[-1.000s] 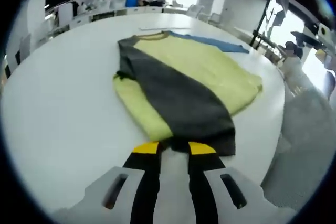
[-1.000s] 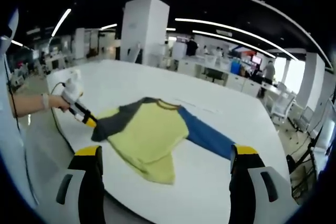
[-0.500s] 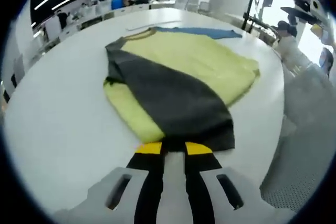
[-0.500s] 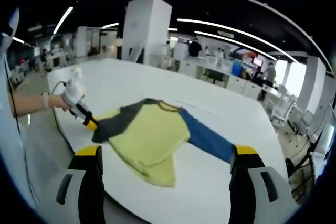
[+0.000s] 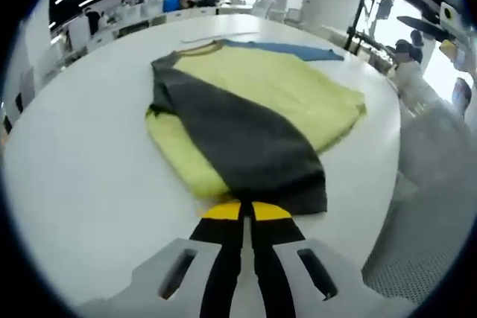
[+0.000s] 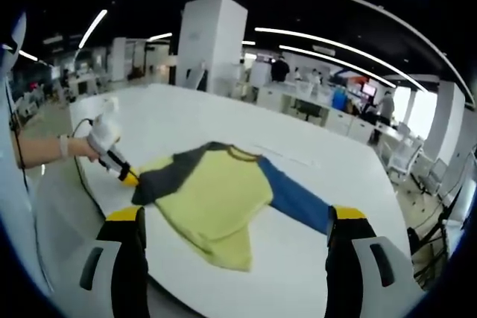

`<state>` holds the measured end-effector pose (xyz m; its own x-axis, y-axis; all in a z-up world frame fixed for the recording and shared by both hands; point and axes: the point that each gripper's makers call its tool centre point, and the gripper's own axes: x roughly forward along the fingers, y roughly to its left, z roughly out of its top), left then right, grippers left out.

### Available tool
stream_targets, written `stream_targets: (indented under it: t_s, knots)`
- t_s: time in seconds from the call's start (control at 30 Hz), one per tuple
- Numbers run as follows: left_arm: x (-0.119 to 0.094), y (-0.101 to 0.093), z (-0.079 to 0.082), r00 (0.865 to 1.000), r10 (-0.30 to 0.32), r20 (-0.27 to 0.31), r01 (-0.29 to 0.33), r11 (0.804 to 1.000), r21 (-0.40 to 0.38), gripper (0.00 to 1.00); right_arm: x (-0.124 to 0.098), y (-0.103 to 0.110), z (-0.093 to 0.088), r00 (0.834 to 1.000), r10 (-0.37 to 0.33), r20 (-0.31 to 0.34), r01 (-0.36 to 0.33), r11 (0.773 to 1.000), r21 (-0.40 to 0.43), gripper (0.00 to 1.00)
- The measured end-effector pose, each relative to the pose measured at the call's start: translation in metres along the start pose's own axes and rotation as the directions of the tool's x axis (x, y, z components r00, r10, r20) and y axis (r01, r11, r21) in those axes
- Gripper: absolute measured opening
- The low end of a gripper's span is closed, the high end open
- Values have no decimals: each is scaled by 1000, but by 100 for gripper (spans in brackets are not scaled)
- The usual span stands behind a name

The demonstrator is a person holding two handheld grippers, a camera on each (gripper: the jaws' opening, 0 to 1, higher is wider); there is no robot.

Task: Fold the garment on the visible template until the final outline fits inside the template.

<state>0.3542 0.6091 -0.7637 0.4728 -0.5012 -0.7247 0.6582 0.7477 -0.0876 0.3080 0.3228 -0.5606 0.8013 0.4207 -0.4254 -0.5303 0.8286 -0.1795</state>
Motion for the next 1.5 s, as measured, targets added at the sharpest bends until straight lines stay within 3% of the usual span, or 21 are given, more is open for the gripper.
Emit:
stream_targets:
  t_s: [0.2,0.63,0.83,1.2,1.5]
  knots:
    - [-6,-2,-2,1000,-11,-25,11,1000,-21,0,1,1,2,1000,8,7,-8,1000,1,100]
    - [-33,13,-5,999,41,10,-41,997,-65,0,9,5,4,999,40,12,-40,999,-13,100]
    - [-37,16,-3,998,57,12,-57,997,-59,0,9,6,7,999,45,18,-45,999,-17,100]
    - [-48,39,8,995,100,21,-99,994,-42,0,0,0,7,1000,16,15,-16,1000,-15,100]
    - [-58,56,14,991,130,15,-130,992,1,0,4,4,9,999,30,15,-30,999,-28,100]
